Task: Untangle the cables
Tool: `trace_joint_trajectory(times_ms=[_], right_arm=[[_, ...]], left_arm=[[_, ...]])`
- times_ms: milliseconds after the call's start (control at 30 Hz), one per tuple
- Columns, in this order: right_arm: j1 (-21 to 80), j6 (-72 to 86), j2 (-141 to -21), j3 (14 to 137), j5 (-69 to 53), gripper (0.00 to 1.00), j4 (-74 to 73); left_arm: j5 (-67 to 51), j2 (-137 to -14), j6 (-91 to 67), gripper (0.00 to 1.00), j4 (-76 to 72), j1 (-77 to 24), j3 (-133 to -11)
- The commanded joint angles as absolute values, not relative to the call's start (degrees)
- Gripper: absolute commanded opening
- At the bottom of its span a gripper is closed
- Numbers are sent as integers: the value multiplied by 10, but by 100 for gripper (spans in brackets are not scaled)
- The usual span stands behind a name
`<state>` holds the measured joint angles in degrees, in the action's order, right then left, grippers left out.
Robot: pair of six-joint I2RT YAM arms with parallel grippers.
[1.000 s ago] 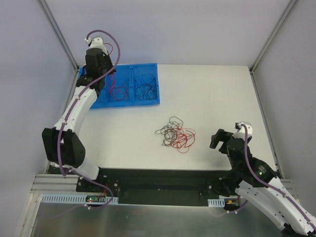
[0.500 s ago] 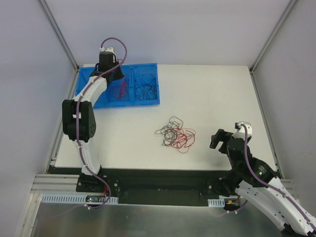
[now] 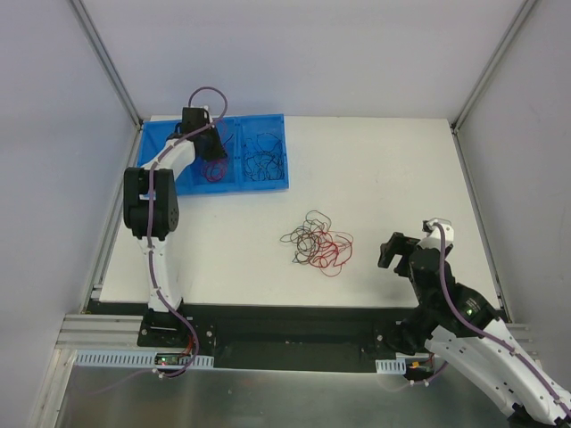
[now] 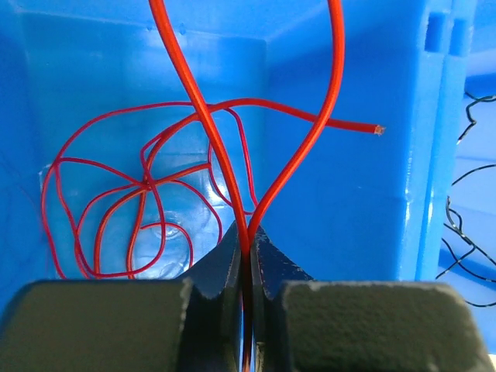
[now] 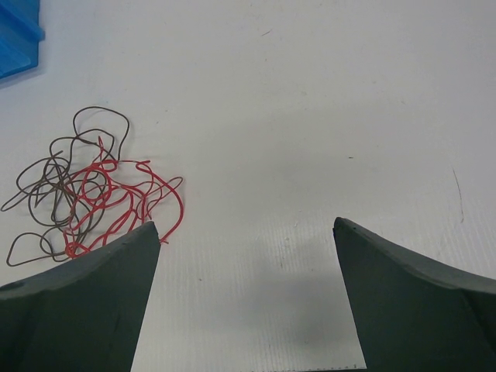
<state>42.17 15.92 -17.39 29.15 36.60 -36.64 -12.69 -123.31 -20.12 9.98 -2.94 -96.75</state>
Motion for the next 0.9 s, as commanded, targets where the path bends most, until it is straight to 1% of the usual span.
trace_joint_trajectory(times_ms=[0,133,300,333,367,400,500,600,733,867], right_arm=[[418,149,-183,291,364,96,-350],[417,148,-184,291,362,96,-350],[417,147,-185,291,359,96,-350],[418,146,-185,291,359,96,-349],[417,146,-185,291,358,96,-349],[417,145,-186,291,357,96,-348],[417,145,-188,291,357,96,-348],[417,145,-187,291,355,96,-348],[417,144,-188,291,354,96,-346],[417,144,-195,292,352,96,-347]], left_arm=[[-160,-1252,-200,0,105,-27,-982],[-176,-1257,-204,0,107,-21,-980],[-189,-1233,-202,1,111,-20,-963],[-193,-1224,-198,10,112,-19,-963],[-202,-1215,-193,22,113,-19,-962],[-209,-1202,-187,30,113,-21,-960],[-201,-1156,-179,43,112,-21,-941],[-180,-1103,-177,51,112,-21,-916],[-175,-1002,-199,58,105,-21,-854],[-182,-895,-235,64,78,-23,-762]])
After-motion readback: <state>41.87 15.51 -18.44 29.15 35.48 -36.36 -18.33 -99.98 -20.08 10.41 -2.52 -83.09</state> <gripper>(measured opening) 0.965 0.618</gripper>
